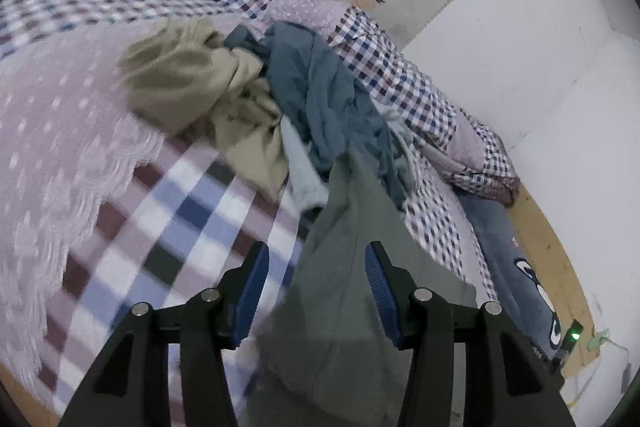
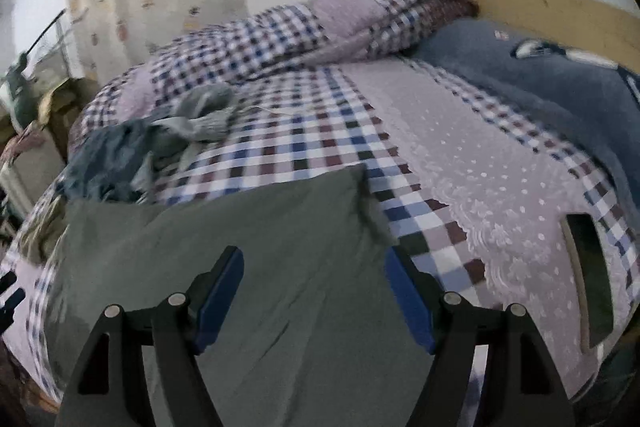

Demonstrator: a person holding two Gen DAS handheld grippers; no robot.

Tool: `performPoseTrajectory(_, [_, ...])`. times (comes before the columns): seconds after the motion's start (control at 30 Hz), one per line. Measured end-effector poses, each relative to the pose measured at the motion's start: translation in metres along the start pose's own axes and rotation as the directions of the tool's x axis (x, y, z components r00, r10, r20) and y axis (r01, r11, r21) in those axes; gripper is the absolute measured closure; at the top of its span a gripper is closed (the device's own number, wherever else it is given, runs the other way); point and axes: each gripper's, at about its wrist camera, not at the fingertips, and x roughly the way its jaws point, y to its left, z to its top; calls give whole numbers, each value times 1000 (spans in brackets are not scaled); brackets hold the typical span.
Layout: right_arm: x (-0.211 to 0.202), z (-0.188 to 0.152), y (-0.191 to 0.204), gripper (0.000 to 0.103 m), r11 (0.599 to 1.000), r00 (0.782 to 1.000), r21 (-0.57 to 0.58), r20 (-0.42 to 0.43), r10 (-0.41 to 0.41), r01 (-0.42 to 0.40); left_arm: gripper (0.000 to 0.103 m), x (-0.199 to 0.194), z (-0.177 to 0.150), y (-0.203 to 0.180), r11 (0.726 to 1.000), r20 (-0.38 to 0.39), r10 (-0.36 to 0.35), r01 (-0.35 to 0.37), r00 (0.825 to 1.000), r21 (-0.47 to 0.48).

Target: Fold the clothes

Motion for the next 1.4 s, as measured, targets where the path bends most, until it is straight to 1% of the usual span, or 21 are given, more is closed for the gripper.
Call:
performPoseTrajectory(0.07, [-17,-16,16,22,999,1000,-53,31,-1,2,32,-3,-14,3,1000,-18,-7,6,1000,-17])
performPoseTrajectory(0.1, [-22,-23,23,21,997,999,-78,38,-5,8,30,-5,-21,5,1000,-25,-7,6,1000,-22])
performPoseTrajectory(0.17, [-29,-36,36,20,994,999,-110,36,-6,10,21,-9,-33,2,1000,-26,27,-27,999,14])
performPoseTrajectory(0.2, [-31,-41,41,18,993,999,-120,32,-4,8,20,-10,-38,0,999,-30,44,-43,999,31])
performPoseTrajectory(0.33, [-39,-59,58,10,990,1000,-137,20,18,-15,20,-18,-56,-2,997,-55,60,-57,997,57])
performPoseTrajectory(0.4, [-43,-68,67,6,988,999,-154,18,29,-26,20,-22,-65,-3,994,-66,83,-79,994,69])
performPoseTrajectory(0.53, [-53,-86,93,1,971,996,-221,9,94,-89,20,-28,-80,-1,986,-81,136,-127,987,105])
performPoseTrajectory(0.57, [-56,-89,98,1,966,994,-236,7,110,-105,20,-30,-84,1,986,-89,143,-134,986,104])
performPoseTrajectory(0.7, [-63,-102,119,1,939,987,-308,2,159,-151,20,-28,-94,14,990,-155,136,-127,978,64])
performPoseTrajectory(0.83, [-69,-113,138,1,910,982,-375,6,189,-173,20,-24,-97,25,997,-216,74,-73,974,14])
performPoseTrajectory(0.97, [-71,-124,148,1,888,979,-423,10,204,-181,20,-15,-101,28,993,-247,115,-106,962,51])
performPoseTrajectory(1.07, [-69,-126,149,1,882,979,-435,6,203,-180,20,-7,-103,26,995,-277,99,-86,956,59])
performPoseTrajectory(1.13, [-69,-126,147,1,885,978,-427,7,206,-184,20,-2,-106,21,993,-286,102,-80,953,88])
performPoseTrajectory(1.23, [-67,-126,144,1,889,977,-416,9,212,-189,20,3,-111,11,986,-285,116,-76,952,147])
performPoseTrajectory(1.3, [-67,-126,144,1,885,977,-425,13,214,-188,20,6,-114,5,978,-281,139,-87,950,190])
performPoseTrajectory(1.4, [-64,-127,143,1,881,978,-437,9,208,-183,20,9,-115,2,972,-279,155,-96,948,214])
